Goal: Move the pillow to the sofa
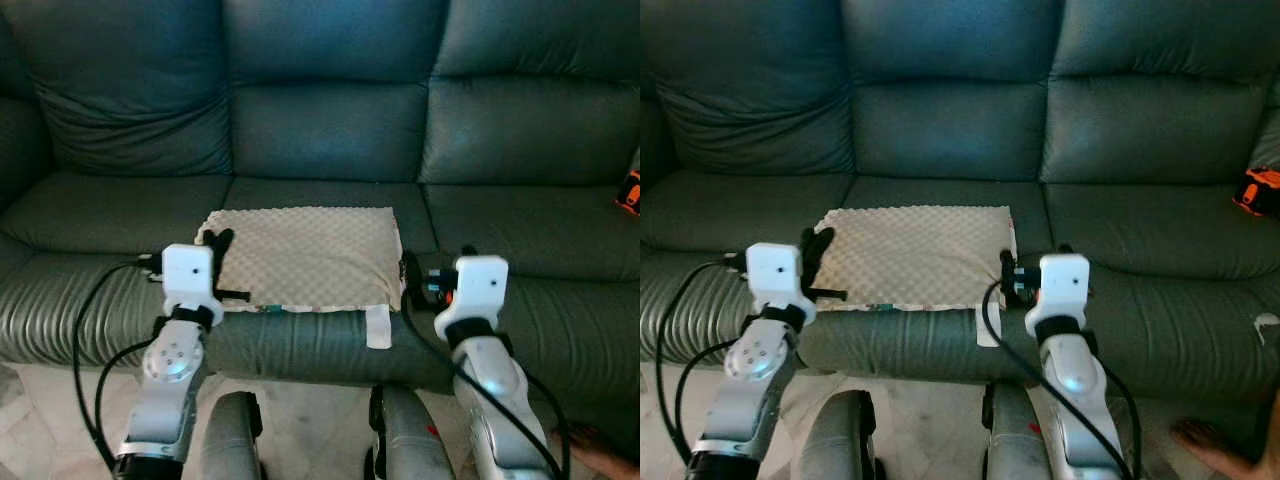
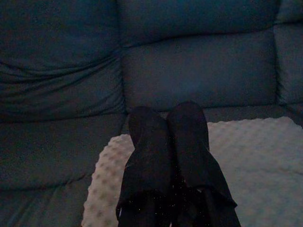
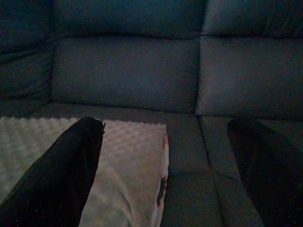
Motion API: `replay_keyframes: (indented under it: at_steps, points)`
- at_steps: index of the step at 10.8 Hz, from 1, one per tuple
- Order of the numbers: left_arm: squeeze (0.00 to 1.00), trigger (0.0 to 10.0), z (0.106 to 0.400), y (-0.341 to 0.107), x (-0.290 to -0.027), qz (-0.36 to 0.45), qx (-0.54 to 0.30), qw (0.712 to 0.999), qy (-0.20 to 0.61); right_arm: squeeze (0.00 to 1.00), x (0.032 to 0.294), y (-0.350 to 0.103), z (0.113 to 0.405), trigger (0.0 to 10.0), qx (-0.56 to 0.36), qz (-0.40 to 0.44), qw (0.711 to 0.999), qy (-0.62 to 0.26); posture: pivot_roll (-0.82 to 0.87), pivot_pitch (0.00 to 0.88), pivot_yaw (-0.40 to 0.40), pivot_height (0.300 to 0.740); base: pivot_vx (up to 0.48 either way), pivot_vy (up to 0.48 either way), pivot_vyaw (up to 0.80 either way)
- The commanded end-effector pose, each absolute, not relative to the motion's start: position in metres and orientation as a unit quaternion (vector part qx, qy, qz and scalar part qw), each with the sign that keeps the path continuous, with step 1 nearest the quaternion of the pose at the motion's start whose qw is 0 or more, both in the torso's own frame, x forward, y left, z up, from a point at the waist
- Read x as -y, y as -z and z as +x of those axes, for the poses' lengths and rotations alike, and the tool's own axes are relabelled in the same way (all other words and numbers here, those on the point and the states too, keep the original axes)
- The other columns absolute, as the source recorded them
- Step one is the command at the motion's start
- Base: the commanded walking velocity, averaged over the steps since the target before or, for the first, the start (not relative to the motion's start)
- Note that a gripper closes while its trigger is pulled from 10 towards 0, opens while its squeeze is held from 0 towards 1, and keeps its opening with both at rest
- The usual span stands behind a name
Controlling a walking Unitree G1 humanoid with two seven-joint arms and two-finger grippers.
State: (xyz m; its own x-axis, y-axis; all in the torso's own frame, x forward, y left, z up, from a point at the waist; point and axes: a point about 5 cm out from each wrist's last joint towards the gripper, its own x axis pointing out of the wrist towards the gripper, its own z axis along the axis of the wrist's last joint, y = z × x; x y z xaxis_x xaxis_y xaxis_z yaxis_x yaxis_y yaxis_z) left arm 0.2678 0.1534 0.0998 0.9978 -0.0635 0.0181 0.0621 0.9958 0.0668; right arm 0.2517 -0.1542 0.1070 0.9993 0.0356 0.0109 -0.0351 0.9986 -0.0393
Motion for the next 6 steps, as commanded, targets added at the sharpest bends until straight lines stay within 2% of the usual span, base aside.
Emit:
replay_keyframes:
  at_steps: [1, 6]
  points:
    - [0.00, 10.0, 0.271, -0.103, -0.151, 0.035, 0.012, 0.999, 0.037, 0.00, 0.157, -0.107, 0.256, 10.0, 0.008, -0.014, 1.000, -0.011, -0.03, 0.000, 0.044, 0.656, 0.000, 0.000, 0.00]
    - [0.00, 10.0, 0.262, -0.094, -0.147, 0.035, -0.011, 0.999, 0.037, 0.00, 0.160, -0.109, 0.262, 10.0, 0.009, -0.004, 1.000, -0.011, -0.04, 0.000, 0.027, 0.740, 0.000, 0.000, 0.00]
